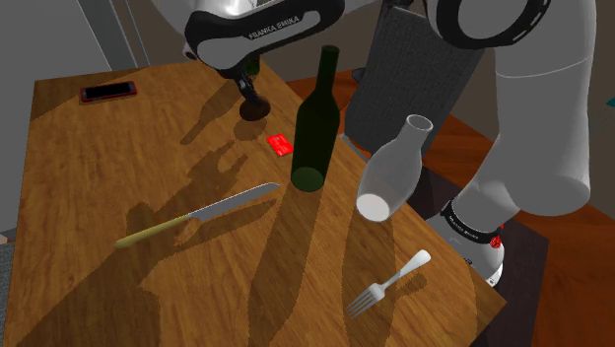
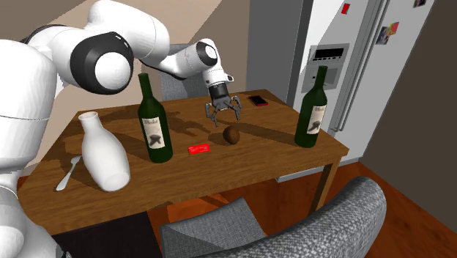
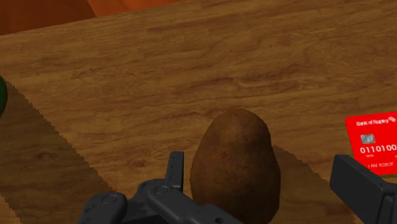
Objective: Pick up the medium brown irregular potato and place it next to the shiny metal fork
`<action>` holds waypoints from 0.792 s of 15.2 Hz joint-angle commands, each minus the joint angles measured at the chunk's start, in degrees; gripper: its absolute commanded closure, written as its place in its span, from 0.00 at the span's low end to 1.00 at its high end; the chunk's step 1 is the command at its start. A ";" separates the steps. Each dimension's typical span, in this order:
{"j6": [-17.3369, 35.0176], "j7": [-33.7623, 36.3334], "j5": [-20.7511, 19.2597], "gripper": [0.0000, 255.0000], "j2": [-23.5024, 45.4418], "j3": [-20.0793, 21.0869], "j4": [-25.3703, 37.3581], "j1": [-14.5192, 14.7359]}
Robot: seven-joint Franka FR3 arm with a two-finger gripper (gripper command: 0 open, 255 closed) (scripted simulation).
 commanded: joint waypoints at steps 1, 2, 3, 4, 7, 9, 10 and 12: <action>-0.60 -1.48 -1.85 0.00 3.76 -0.16 3.72 1.49; 0.13 -1.33 -1.91 0.00 3.64 -0.24 2.88 1.24; 0.85 -1.17 -1.99 0.00 3.53 -0.30 2.08 0.97; 1.56 -1.02 -2.08 0.00 3.45 -0.37 1.30 0.71; 3.64 -0.58 -2.37 0.00 3.28 -0.57 -0.88 -0.07; 4.71 -0.36 -2.54 0.00 3.25 -0.68 -1.94 -0.46; 4.71 -0.36 -2.53 0.00 3.24 -0.69 -1.95 -0.46; 4.71 -0.37 -2.53 0.00 3.25 -0.69 -1.95 -0.45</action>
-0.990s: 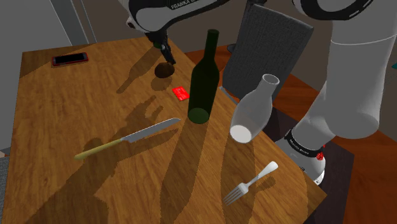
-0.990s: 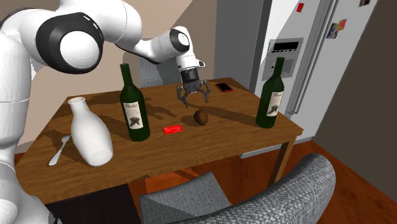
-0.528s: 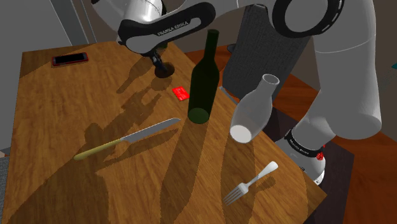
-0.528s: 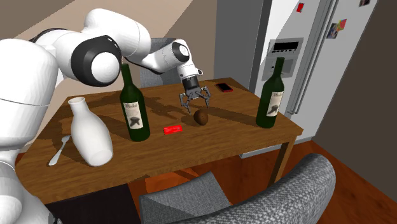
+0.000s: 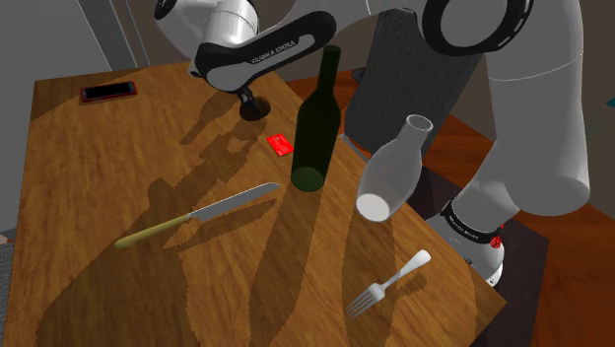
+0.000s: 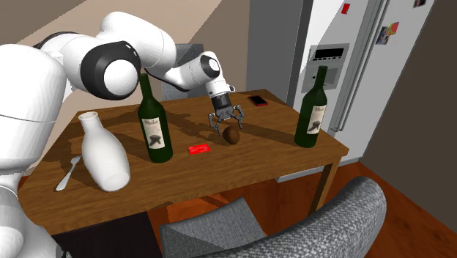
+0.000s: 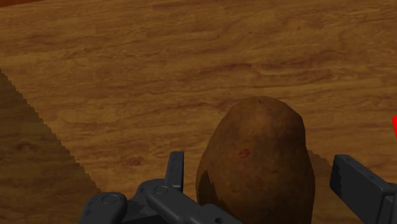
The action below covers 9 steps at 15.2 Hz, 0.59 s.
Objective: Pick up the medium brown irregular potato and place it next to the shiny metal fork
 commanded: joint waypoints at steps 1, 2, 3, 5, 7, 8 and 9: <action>0.12 0.01 -0.09 0.00 0.23 -0.07 -0.18 -0.05; 0.12 0.01 -0.08 0.00 0.23 -0.07 -0.18 -0.05; 0.12 0.01 -0.08 0.00 0.23 -0.08 -0.18 -0.04; 0.12 0.04 -0.07 1.00 0.12 -0.06 -0.31 -0.04; 0.09 0.06 -0.06 1.00 0.12 -0.05 -0.30 -0.01; 0.15 0.09 -0.07 1.00 0.08 -0.05 -0.41 -0.02; 0.07 0.04 -0.06 1.00 0.11 -0.05 -0.28 -0.01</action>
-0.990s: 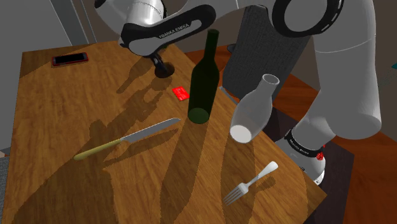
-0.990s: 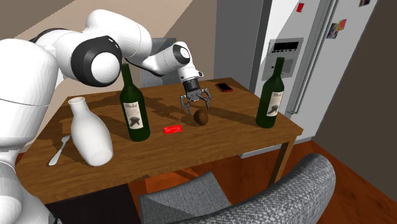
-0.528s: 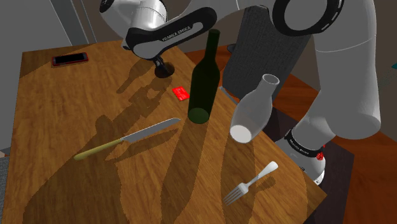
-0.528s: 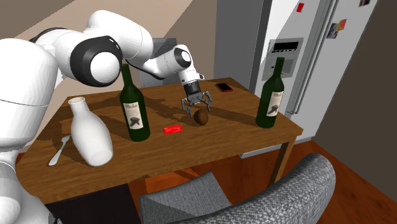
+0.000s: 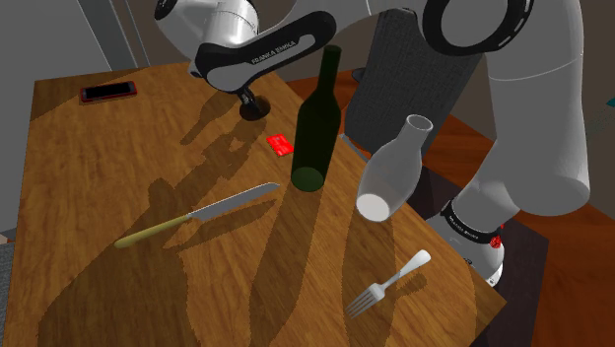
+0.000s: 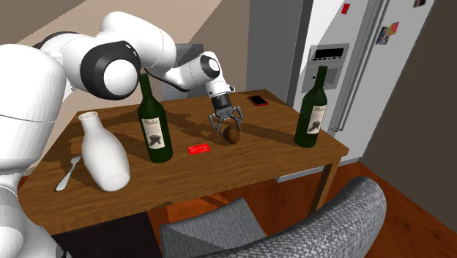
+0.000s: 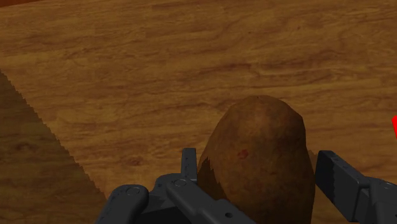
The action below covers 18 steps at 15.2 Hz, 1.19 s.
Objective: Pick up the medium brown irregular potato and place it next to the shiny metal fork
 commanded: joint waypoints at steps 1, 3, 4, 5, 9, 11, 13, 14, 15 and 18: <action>-0.02 -0.01 -0.07 1.00 0.22 -0.05 -0.07 0.00; 0.05 0.11 -0.07 1.00 0.21 -0.03 -0.20 0.04; -0.03 0.08 -0.06 1.00 0.27 -0.03 -0.06 0.06; 0.05 -0.04 -0.08 1.00 0.29 -0.08 -0.04 -0.04; -1.89 -1.18 0.27 1.00 -0.91 0.06 1.03 0.05; -2.89 -1.76 0.43 1.00 -1.44 0.11 1.66 0.10; -3.92 -2.35 0.57 1.00 -1.94 0.16 2.35 0.17; -4.44 -2.64 0.64 1.00 -2.17 0.18 2.73 0.21; -4.97 -2.94 0.70 1.00 -2.38 0.20 3.12 0.25; -6.59 -3.86 0.87 1.00 -2.97 0.25 4.41 0.39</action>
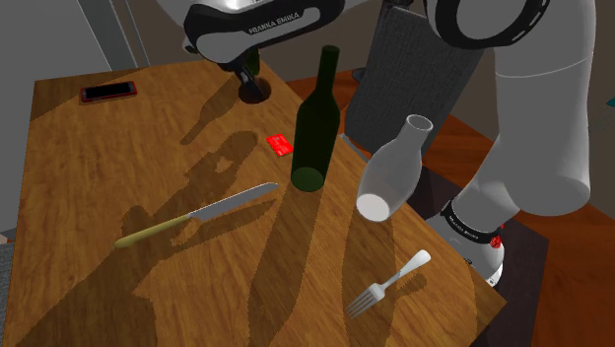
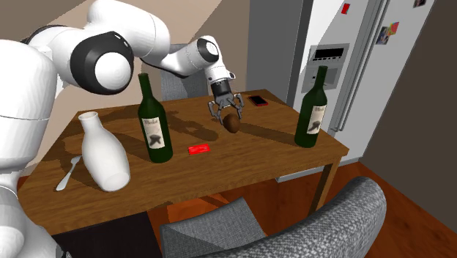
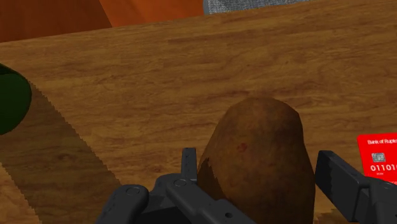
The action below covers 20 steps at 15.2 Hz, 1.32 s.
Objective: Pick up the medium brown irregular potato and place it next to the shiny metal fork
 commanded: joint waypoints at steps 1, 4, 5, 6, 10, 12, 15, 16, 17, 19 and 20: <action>-1.26 -0.74 0.09 1.00 -0.20 0.01 1.27 0.14; -2.96 -1.69 0.21 1.00 -0.64 0.03 2.78 0.32; -3.54 -2.01 0.24 1.00 -0.76 0.03 3.33 0.38; -4.12 -2.34 0.27 1.00 -0.87 0.03 3.90 0.46; -6.54 -3.69 0.32 1.00 -1.14 0.00 6.41 0.78; -7.79 -4.39 0.31 1.00 -1.19 -0.03 7.81 0.97; -9.45 -5.32 0.26 1.00 -1.14 -0.09 9.78 1.25; -8.76 -3.98 0.67 1.00 -3.43 0.37 6.21 1.35; -8.18 -2.72 1.09 1.00 -5.55 0.81 2.95 1.49; -7.29 -0.37 1.96 1.00 -9.40 1.69 -2.83 1.89; -6.96 0.74 2.43 1.00 -11.17 2.12 -5.43 2.14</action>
